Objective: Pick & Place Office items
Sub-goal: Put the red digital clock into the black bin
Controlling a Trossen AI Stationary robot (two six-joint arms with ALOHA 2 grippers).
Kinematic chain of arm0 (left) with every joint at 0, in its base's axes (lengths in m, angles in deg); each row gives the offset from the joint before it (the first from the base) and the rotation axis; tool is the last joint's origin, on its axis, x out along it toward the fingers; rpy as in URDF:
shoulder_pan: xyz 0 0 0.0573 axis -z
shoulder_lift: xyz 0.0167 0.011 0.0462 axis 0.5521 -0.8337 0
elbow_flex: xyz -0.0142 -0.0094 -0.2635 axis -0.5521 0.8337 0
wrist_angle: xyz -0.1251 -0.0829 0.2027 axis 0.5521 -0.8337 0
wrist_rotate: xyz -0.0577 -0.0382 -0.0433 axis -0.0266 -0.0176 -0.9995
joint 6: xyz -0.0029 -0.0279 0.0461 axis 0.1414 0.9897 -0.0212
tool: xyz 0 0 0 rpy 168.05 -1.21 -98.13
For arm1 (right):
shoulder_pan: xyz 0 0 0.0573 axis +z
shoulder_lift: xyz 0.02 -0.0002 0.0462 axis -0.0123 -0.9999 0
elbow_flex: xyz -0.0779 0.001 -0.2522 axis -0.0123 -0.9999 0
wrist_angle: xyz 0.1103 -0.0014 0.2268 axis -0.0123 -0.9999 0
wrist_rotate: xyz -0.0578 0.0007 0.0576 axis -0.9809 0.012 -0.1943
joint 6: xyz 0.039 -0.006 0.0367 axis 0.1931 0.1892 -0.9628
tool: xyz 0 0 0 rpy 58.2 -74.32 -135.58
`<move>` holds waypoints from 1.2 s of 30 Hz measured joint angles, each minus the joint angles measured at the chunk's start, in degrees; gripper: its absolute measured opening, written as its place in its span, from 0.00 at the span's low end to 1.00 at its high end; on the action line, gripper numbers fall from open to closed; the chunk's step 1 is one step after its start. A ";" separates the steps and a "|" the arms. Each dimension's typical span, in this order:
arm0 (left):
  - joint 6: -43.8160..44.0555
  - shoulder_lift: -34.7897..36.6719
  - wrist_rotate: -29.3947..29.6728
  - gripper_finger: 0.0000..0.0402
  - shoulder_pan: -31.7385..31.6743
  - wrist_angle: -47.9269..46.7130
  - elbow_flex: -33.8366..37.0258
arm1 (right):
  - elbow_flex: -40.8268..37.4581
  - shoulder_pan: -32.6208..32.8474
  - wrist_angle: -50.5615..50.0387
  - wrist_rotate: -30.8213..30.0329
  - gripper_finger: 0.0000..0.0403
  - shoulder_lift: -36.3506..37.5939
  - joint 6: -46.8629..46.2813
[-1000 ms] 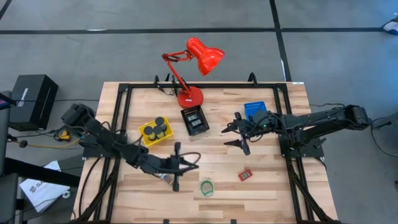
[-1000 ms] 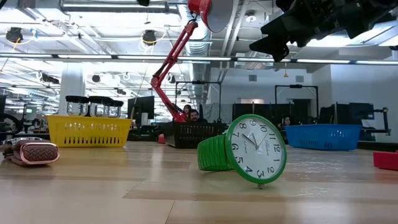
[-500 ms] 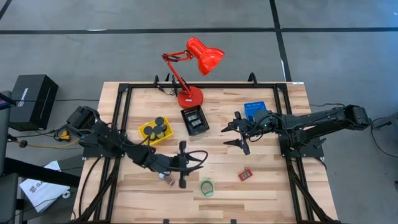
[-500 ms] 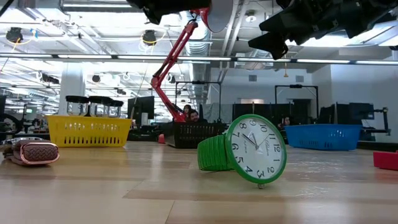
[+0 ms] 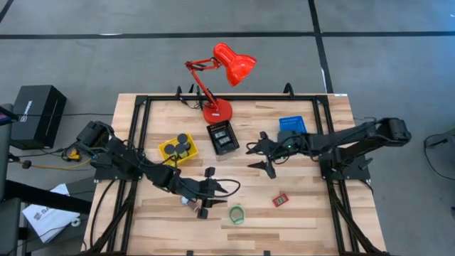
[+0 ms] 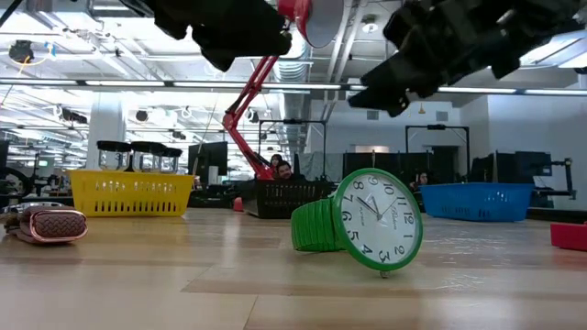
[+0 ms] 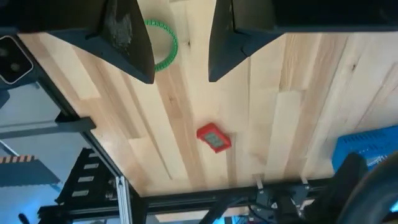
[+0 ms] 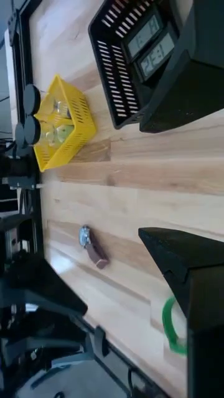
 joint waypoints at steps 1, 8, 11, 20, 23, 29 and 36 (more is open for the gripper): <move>-0.02 0.00 0.01 0.37 -0.10 -0.25 0.00 | 0.31 -0.19 0.66 0.02 0.63 -1.26 0.23; -0.11 0.00 -0.01 0.37 -0.75 -1.71 0.00 | 3.87 -0.05 -0.85 0.02 0.63 -6.34 0.23; -0.26 0.00 -0.02 0.37 -0.73 -3.22 0.02 | 5.31 0.97 -1.55 0.09 0.63 -7.30 0.64; -5.17 6.49 8.38 0.37 1.99 -10.27 0.07 | 8.36 7.72 -4.73 0.22 0.63 -7.63 9.57; -5.04 9.02 11.47 0.37 3.59 -10.51 0.00 | 8.91 9.97 -4.71 0.22 0.63 -7.63 11.27; -4.62 11.68 12.38 0.37 5.47 -10.81 0.02 | 10.08 12.98 -4.29 0.24 0.63 -7.63 12.84; -4.67 11.39 12.53 0.37 5.24 -10.89 0.06 | 10.33 13.53 -4.30 0.22 0.63 -7.63 12.84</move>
